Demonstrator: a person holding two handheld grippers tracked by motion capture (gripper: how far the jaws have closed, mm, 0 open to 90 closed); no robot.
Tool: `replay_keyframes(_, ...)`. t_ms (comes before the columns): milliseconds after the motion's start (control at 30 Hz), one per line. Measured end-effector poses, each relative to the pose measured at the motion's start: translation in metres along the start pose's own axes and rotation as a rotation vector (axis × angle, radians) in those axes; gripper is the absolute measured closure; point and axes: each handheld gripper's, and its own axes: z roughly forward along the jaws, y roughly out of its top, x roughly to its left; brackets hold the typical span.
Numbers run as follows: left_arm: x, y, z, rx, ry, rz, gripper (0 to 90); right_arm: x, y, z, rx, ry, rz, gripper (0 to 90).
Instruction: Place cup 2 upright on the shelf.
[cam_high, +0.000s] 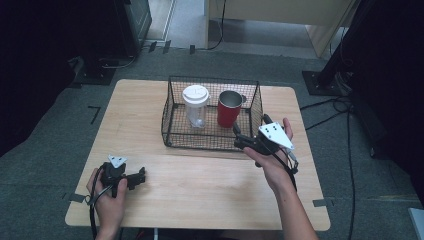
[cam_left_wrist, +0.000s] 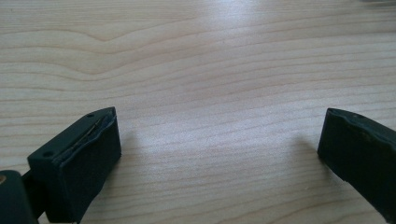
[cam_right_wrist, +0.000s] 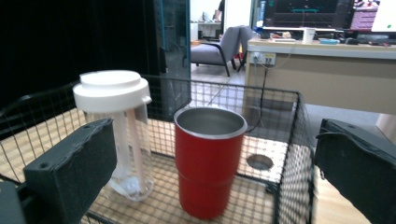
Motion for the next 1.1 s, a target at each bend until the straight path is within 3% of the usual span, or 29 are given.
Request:
replay_keyframes(400,0.0,0.0,0.0,0.0,0.0,0.001,0.0,-0.025,-0.036,-0.029,0.039,-0.052,0.04,0.0)
replay_keyframes(1100,0.0,0.0,0.0,0.002,0.0,0.003,0.0,-0.067,-0.089,-0.071,0.116,-0.168,0.049,0.0)
